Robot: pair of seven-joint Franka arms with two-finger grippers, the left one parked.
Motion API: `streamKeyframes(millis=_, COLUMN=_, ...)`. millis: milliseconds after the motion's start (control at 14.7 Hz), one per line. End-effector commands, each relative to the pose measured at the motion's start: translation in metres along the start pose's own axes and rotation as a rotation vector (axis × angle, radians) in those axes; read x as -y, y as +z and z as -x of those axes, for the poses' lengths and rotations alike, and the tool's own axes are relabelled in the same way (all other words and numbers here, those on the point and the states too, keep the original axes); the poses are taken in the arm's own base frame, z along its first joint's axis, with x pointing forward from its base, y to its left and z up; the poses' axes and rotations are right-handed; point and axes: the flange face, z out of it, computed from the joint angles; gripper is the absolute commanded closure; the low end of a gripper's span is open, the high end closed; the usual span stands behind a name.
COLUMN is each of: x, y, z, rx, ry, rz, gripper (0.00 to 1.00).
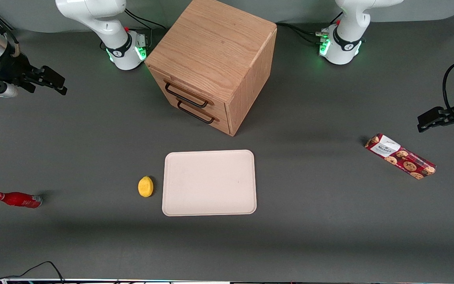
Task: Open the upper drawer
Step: 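Move the right gripper to the upper drawer's black handle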
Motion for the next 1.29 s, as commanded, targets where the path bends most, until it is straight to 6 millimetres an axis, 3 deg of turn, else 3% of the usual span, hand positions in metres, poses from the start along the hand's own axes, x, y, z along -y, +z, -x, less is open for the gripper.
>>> streamKeyframes(millis=0, x=0.001, y=-0.004, z=-0.002, rx=0.001, ry=-0.028, rz=-0.023, gripper=0.00)
streamKeyframes(millis=408, x=0.005, y=0.004, z=-0.006, rx=0.021, ry=-0.070, rz=-0.017, gripper=0.00)
streamKeyframes(millis=544, x=0.014, y=0.003, z=-0.004, rx=0.020, ry=-0.075, rz=-0.015, gripper=0.00)
streamKeyframes(millis=1019, x=0.157, y=0.009, z=0.054, rx=0.049, ry=-0.339, rz=-0.012, gripper=0.00)
streamKeyframes(millis=1223, x=0.191, y=0.018, z=0.074, rx=0.097, ry=-0.451, rz=-0.034, gripper=0.00)
